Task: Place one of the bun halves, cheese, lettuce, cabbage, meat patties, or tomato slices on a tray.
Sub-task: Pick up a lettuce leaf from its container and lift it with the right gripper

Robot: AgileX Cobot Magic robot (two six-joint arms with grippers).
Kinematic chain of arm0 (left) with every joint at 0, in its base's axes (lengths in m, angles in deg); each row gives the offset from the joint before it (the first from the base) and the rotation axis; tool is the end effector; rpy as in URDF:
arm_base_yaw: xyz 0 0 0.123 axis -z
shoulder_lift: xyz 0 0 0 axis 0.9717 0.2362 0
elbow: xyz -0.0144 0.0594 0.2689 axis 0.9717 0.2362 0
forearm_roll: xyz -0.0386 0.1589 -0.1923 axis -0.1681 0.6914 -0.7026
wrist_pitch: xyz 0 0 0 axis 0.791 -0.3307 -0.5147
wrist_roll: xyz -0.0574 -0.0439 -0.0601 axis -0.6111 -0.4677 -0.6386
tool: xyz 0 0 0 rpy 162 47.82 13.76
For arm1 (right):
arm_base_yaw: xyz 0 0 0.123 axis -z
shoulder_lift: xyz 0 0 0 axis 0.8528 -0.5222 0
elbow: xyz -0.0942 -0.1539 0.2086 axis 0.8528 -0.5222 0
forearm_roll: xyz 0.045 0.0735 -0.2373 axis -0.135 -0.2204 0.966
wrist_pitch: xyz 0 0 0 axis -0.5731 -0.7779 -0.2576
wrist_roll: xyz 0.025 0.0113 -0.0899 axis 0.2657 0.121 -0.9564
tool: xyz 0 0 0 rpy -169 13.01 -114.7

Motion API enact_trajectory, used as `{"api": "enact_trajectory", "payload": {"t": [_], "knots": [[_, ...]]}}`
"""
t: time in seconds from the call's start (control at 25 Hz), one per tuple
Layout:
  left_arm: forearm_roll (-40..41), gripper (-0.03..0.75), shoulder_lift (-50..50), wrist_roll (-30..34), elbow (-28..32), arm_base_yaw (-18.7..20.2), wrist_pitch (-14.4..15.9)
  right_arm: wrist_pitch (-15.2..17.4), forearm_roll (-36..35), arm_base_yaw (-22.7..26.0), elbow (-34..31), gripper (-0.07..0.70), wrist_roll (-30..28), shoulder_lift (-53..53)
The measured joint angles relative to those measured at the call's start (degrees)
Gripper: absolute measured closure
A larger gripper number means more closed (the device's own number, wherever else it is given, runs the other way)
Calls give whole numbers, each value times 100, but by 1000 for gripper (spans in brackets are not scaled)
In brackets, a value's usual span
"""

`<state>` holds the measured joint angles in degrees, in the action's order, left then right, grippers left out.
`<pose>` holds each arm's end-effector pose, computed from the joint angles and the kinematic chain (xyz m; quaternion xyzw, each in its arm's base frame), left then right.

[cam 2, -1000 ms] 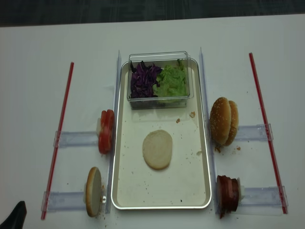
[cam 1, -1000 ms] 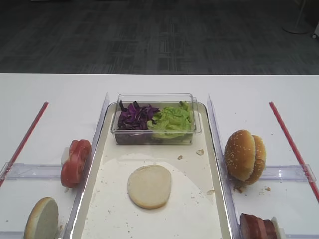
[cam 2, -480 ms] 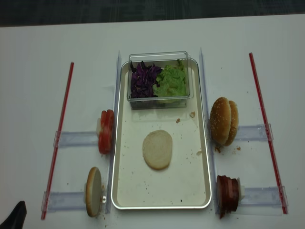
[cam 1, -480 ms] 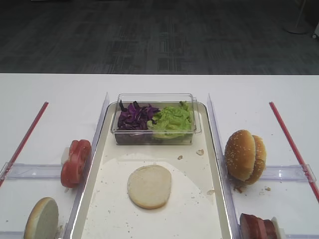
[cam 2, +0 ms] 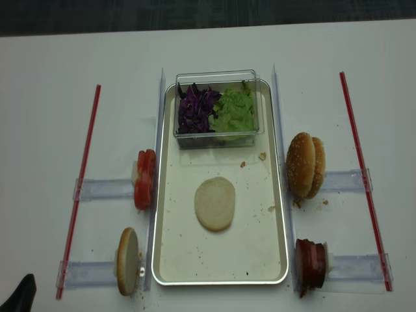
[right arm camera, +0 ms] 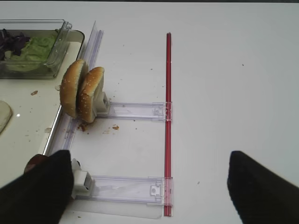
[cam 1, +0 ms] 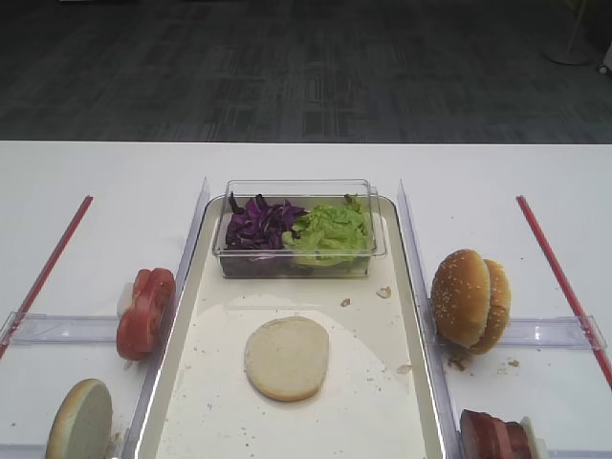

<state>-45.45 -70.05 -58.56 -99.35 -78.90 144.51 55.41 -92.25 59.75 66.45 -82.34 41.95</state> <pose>0.0006 0.0015 0.2641 -0.0277 0.8811 0.0143 0.4720 0.0043 0.0103 0.2656 -0.0241 0.8704 0.0391 0.4902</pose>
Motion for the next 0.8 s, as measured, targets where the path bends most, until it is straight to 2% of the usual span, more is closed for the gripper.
{"api": "enact_trajectory", "payload": {"t": [0.8], "knots": [[0,97,0,0,0,0,0,0,19,0,0,-46,0,0]]}}
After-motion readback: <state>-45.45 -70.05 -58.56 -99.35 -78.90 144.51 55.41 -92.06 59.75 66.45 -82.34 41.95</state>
